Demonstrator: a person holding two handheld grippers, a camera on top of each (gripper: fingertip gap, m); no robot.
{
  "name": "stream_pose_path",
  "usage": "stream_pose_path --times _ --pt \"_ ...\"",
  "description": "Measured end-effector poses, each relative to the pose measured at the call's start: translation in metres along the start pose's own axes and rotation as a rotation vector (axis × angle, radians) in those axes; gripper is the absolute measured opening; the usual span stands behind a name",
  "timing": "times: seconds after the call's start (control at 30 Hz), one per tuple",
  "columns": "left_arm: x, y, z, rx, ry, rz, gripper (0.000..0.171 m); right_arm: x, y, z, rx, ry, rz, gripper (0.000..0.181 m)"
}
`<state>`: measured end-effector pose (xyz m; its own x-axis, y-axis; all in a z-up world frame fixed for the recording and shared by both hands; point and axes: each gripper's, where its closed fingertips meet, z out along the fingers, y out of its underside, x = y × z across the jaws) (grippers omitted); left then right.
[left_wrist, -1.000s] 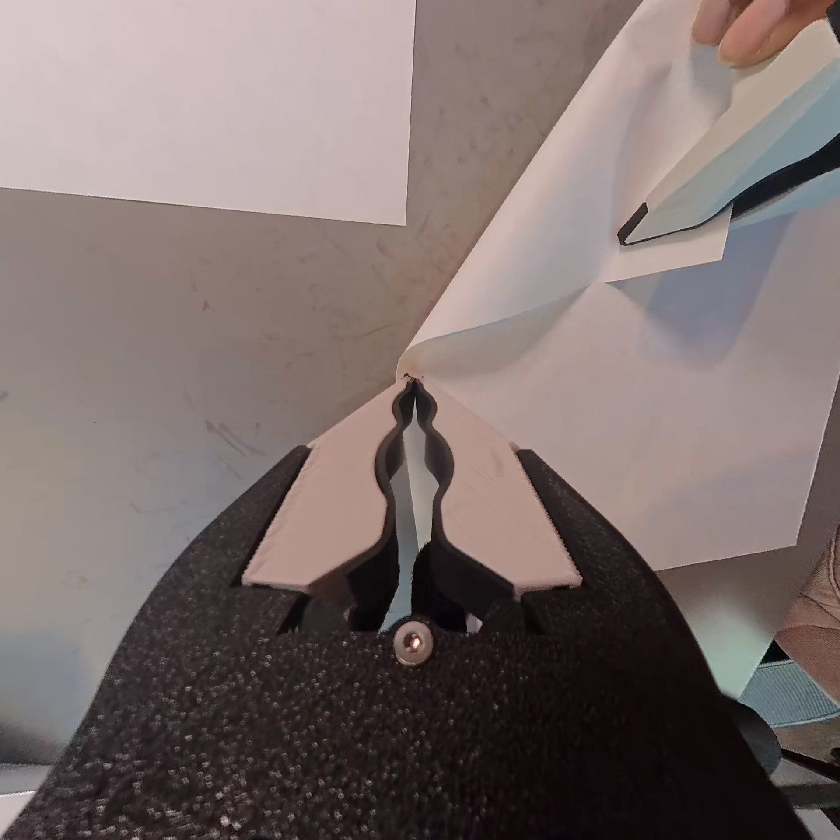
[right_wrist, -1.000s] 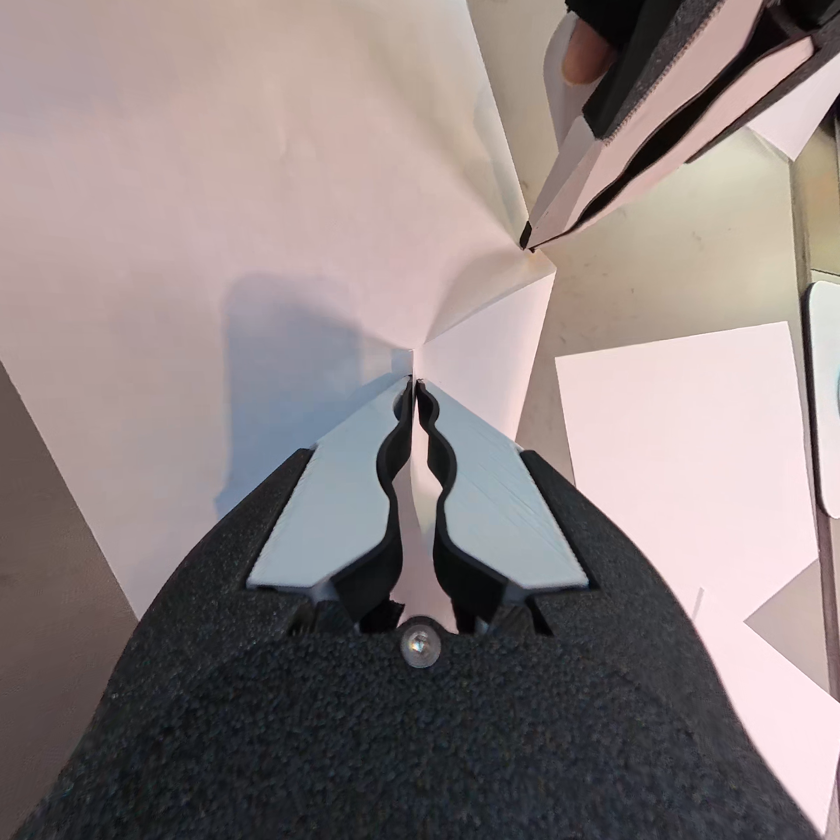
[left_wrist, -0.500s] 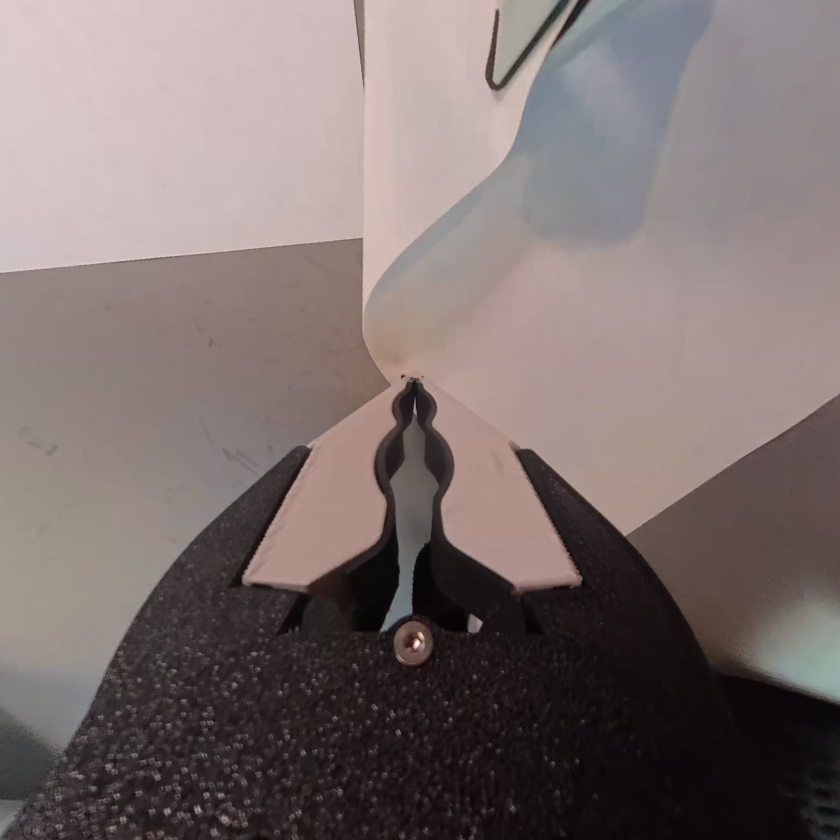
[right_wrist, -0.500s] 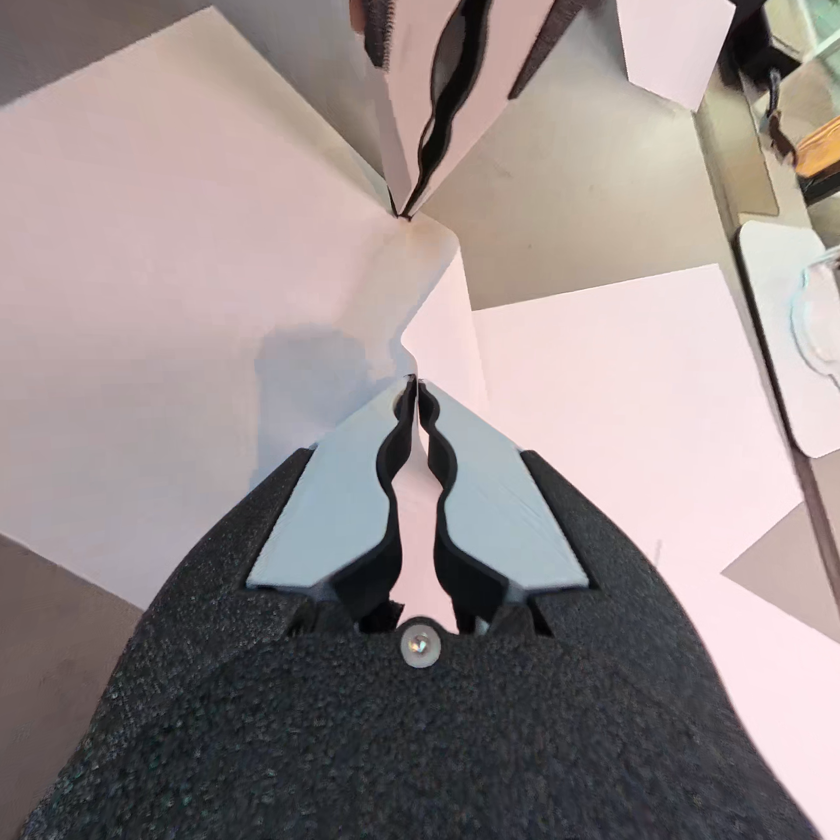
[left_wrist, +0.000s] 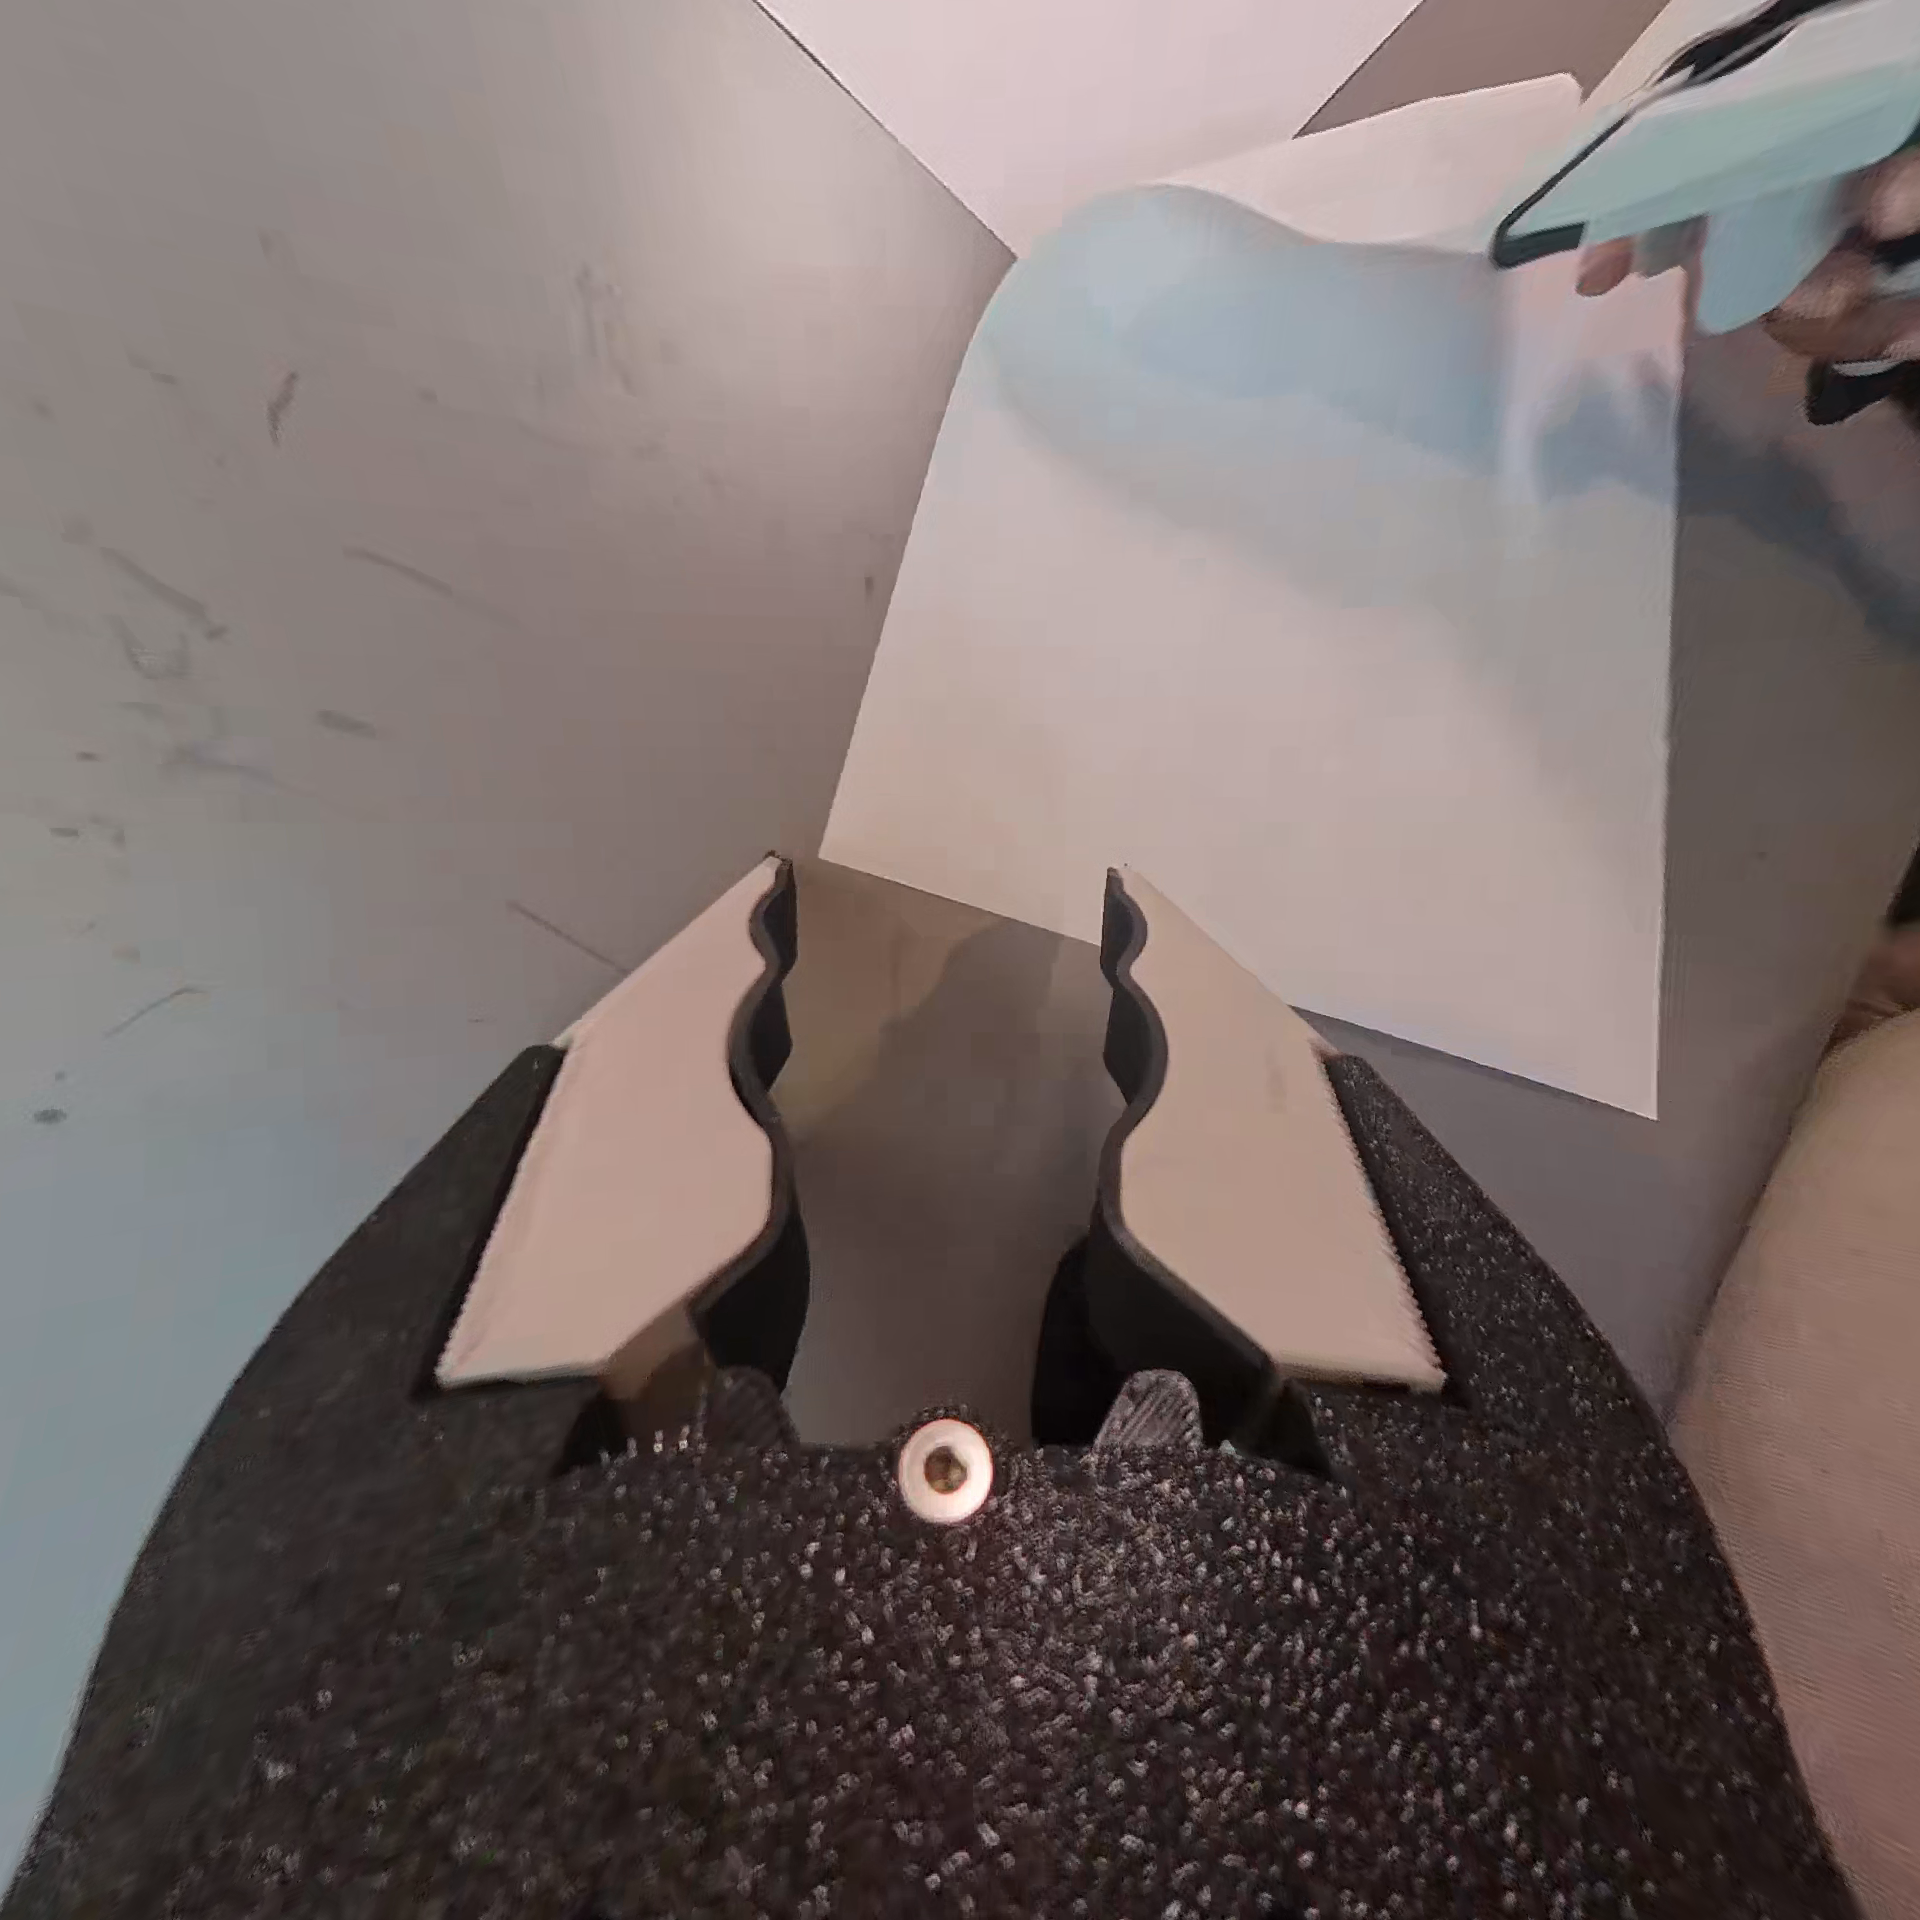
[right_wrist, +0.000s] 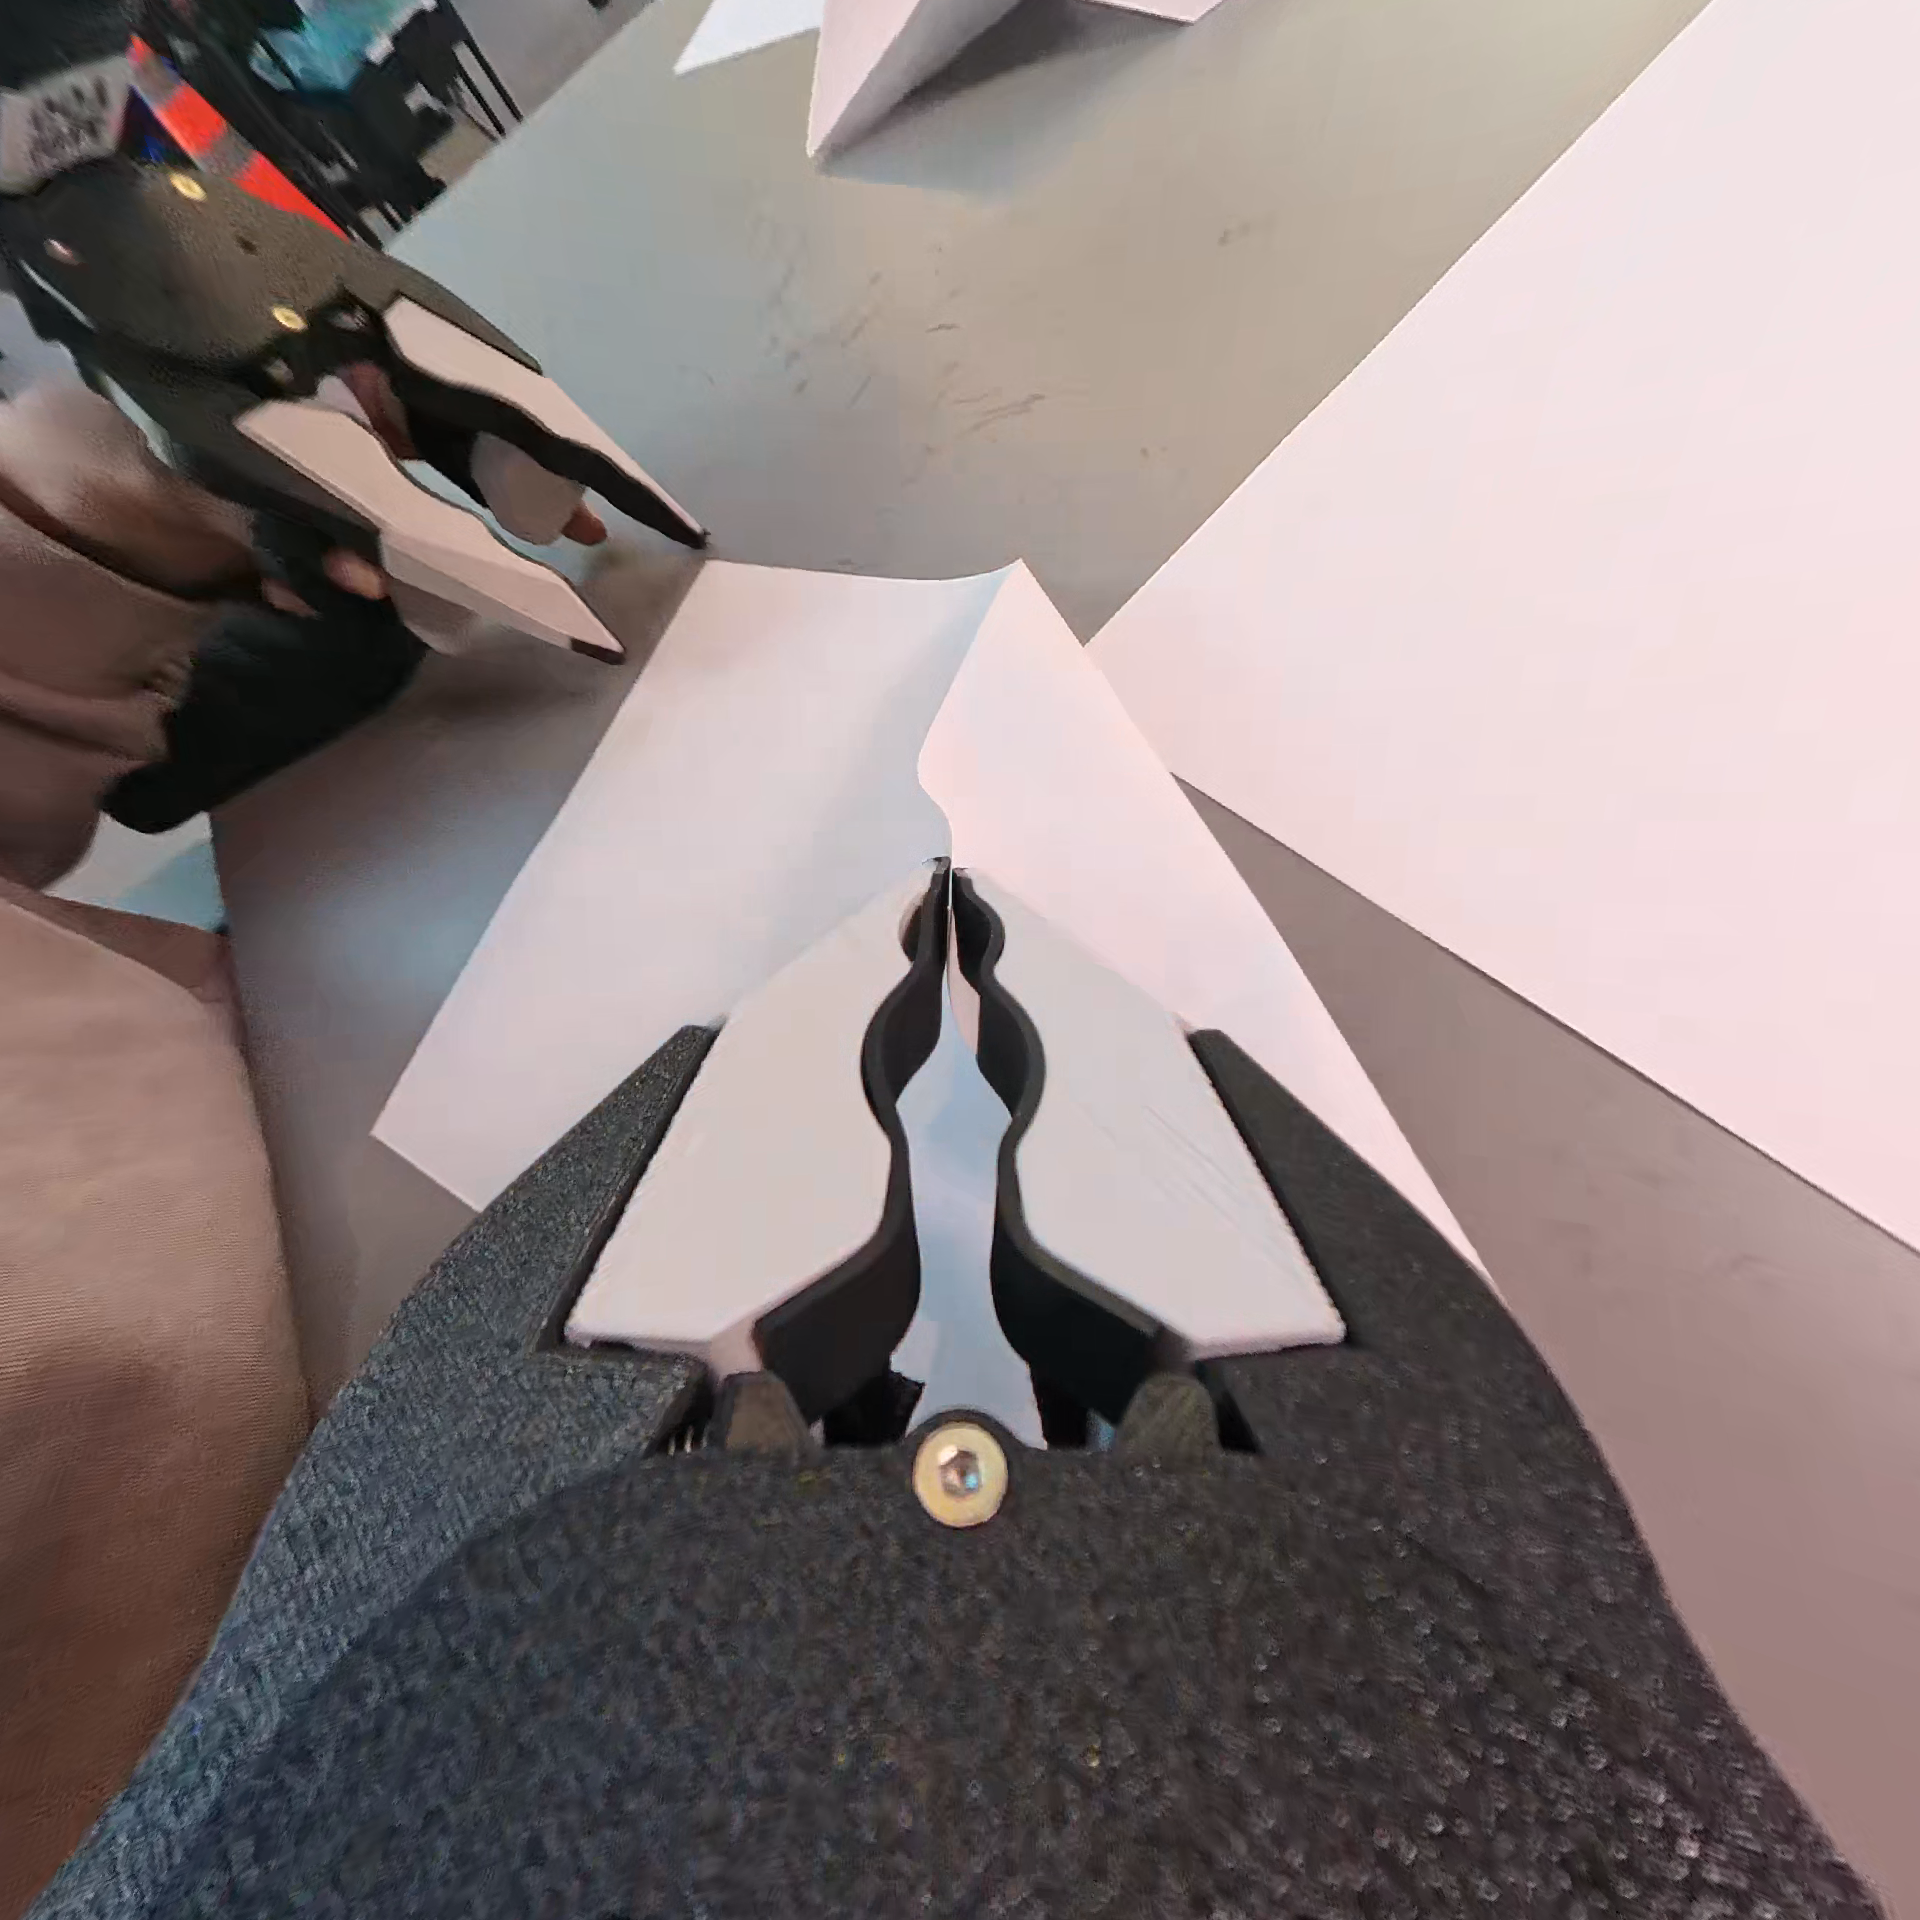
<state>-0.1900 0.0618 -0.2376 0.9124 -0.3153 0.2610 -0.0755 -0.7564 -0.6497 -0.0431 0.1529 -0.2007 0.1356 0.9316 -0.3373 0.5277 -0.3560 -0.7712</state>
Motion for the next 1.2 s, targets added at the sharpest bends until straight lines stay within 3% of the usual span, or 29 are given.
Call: stream_pose_path --times 0.1,0.3,0.43,0.53,0.63,0.87,0.97,1.2 --pt "-0.005 -0.004 0.007 0.006 -0.095 0.037 0.054 -0.009 -0.002 -0.012 0.030 -0.050 0.050 0.000" --pt "-0.010 -0.004 0.010 -0.048 -0.153 0.143 0.036 -0.019 0.003 -0.030 0.068 -0.120 0.135 0.000" --pt "0.004 0.006 -0.003 -0.114 -0.060 0.123 0.033 -0.015 0.012 -0.038 0.067 -0.114 0.158 0.000" --pt "0.017 0.011 -0.003 -0.083 0.021 0.064 0.042 -0.020 0.017 -0.041 0.071 -0.147 0.174 0.000" --pt "0.019 0.008 0.002 -0.037 0.014 0.036 0.039 -0.023 0.020 -0.043 0.075 -0.168 0.177 0.000" --pt "0.014 0.006 0.008 -0.023 -0.135 0.124 0.013 -0.027 0.030 -0.047 0.060 -0.178 0.162 0.000" --pt "0.019 0.005 0.011 -0.023 -0.104 0.139 0.000 -0.028 0.033 -0.048 0.052 -0.185 0.159 0.000" --pt "0.016 -0.013 -0.003 0.028 0.036 0.152 0.000 -0.030 0.029 -0.055 0.094 -0.200 0.200 0.000"
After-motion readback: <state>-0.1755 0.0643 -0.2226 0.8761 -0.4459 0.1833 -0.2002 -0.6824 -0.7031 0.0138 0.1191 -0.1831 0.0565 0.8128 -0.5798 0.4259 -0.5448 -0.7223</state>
